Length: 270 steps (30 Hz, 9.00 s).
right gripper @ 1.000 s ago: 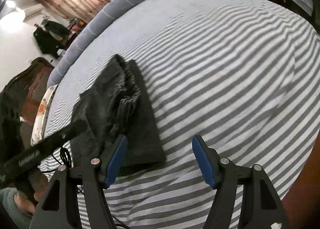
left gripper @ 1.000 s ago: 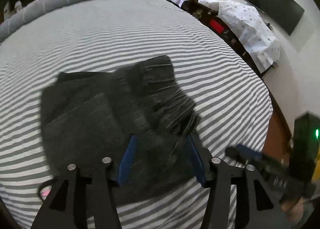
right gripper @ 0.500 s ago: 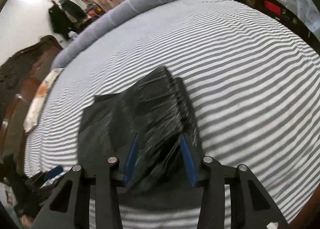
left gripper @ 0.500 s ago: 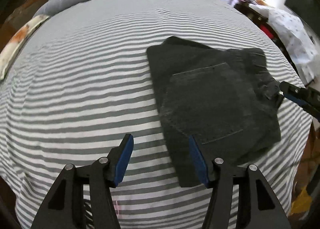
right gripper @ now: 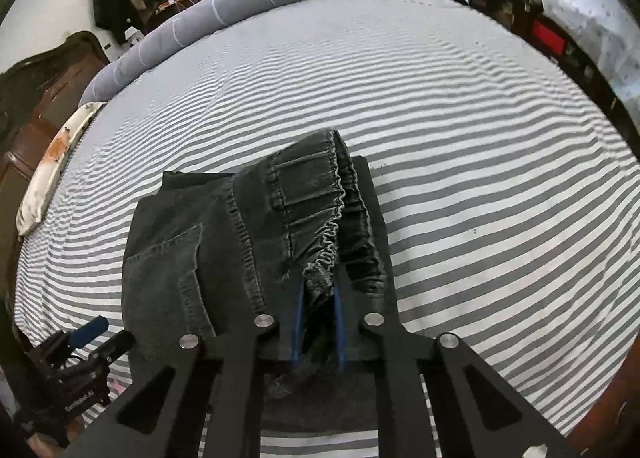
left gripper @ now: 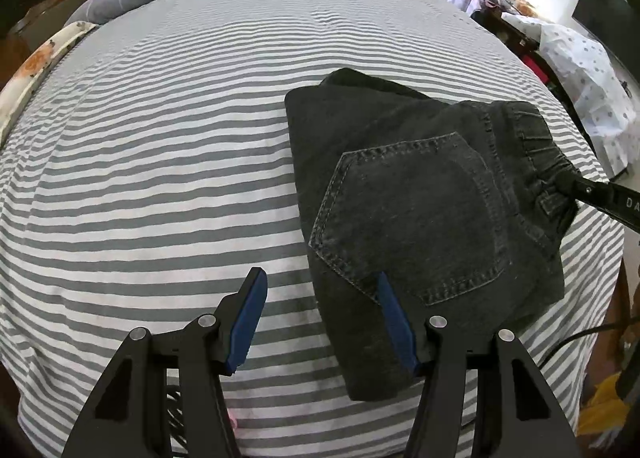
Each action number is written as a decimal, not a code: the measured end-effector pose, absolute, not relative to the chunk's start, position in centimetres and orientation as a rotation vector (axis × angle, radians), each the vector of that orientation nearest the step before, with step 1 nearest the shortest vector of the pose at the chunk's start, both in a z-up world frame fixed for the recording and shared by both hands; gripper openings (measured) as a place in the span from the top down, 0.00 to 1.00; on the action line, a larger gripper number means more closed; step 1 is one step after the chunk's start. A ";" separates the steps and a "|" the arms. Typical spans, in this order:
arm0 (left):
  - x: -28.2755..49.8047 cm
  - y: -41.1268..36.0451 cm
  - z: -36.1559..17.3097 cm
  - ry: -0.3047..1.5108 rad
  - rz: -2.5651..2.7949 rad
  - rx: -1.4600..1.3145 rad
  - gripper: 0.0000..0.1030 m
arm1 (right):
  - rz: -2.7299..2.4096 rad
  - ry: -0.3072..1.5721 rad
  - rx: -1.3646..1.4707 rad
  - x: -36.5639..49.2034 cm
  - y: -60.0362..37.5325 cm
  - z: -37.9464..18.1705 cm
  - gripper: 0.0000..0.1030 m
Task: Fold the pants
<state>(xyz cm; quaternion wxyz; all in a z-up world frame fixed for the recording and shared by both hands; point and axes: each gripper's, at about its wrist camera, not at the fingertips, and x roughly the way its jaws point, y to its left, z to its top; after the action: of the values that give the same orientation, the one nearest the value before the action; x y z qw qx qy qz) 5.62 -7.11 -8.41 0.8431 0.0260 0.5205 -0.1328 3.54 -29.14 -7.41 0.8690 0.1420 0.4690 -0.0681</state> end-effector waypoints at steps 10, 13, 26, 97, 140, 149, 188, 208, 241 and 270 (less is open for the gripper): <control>4.7 -8.0 -6.9 1.050 -0.305 0.096 0.43 | -0.209 0.940 0.219 0.9 -28.9 -5.8 0.91; 4.5 -8.6 -6.7 1.029 -0.325 0.126 0.43 | -0.234 0.973 0.233 0.7 -29.7 -7.3 0.91; 4.7 -10.4 -9.3 1.070 -0.324 0.211 0.43 | -0.261 1.000 0.285 0.2 -31.1 -9.5 0.91; 7.7 -9.6 -8.7 1.058 -0.441 0.183 0.28 | -0.181 1.010 0.063 0.5 -27.9 -9.1 0.48; 11.2 -7.7 -12.3 1.257 -0.434 -0.146 0.11 | 0.434 0.956 0.704 5.6 -37.5 -16.0 0.35; 9.4 -8.9 -11.7 1.245 -0.443 -0.107 0.32 | 0.396 0.993 0.720 5.1 -36.7 -16.2 0.52; 15.5 13.2 -2.8 1.032 -0.158 -0.154 0.85 | 0.459 1.029 0.556 19.2 -10.6 -6.4 0.75; 15.1 17.6 -10.8 1.082 -0.009 -0.033 0.39 | 0.177 1.084 0.349 20.2 -10.0 -12.6 0.35; 0.7 16.3 -3.2 0.901 0.060 0.007 0.26 | -0.005 0.892 0.036 9.7 -1.4 -3.0 0.08; -0.2 16.3 -3.1 0.856 0.081 -0.006 0.22 | -0.011 0.909 -0.043 5.3 2.1 -4.1 0.01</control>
<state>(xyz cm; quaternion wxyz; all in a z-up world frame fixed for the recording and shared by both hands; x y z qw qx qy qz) -0.18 16.32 -3.07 0.9090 -0.0027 0.4150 0.0391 5.33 2.13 -4.11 0.8983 -0.0206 0.4389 -0.0051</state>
